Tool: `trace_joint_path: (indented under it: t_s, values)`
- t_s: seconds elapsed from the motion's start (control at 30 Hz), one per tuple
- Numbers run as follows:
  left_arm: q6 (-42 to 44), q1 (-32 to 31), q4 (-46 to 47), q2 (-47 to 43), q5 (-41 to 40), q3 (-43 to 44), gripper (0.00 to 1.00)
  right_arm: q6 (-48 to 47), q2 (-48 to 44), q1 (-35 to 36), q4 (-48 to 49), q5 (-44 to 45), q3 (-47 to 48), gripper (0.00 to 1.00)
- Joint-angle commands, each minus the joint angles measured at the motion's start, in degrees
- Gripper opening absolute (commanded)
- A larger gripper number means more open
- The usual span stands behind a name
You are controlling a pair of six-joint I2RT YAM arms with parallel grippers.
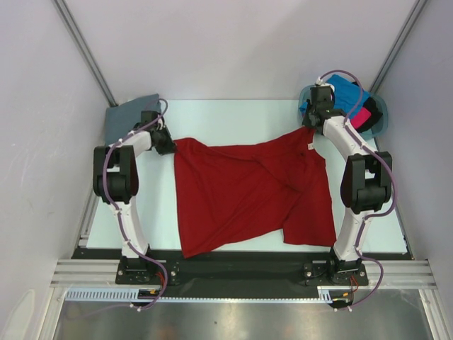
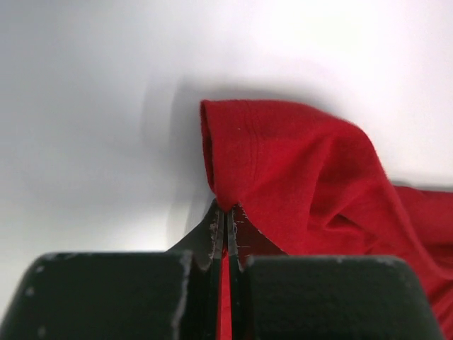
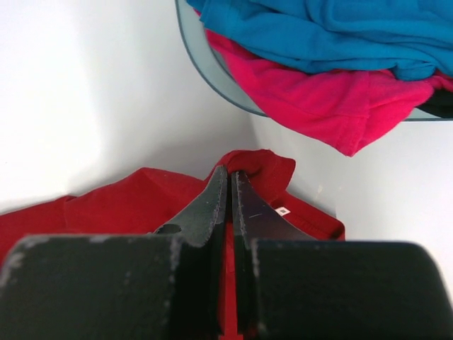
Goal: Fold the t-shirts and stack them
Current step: Flatten the tshirt out
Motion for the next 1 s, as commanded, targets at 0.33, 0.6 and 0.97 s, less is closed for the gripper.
trace_joint_path:
  t_s: [0.33,0.6,0.97]
  values:
    - [11.1,7.7,-11.6,-1.3,-10.2,12.3,0.00,-1.3,-2.2,-2.3,0.3,3.3,1.0,0.00]
    - [12.7,9.9,-12.0,3.1,-10.0,17.8,0.00,-0.9,0.6,-2.6,0.5,1.4,2.3,0.00]
    - [11.4,10.2,-8.5,4.0,-11.9,17.7,0.26,-1.0,6.3,-2.5,2.1,0.8,7.4,0.00]
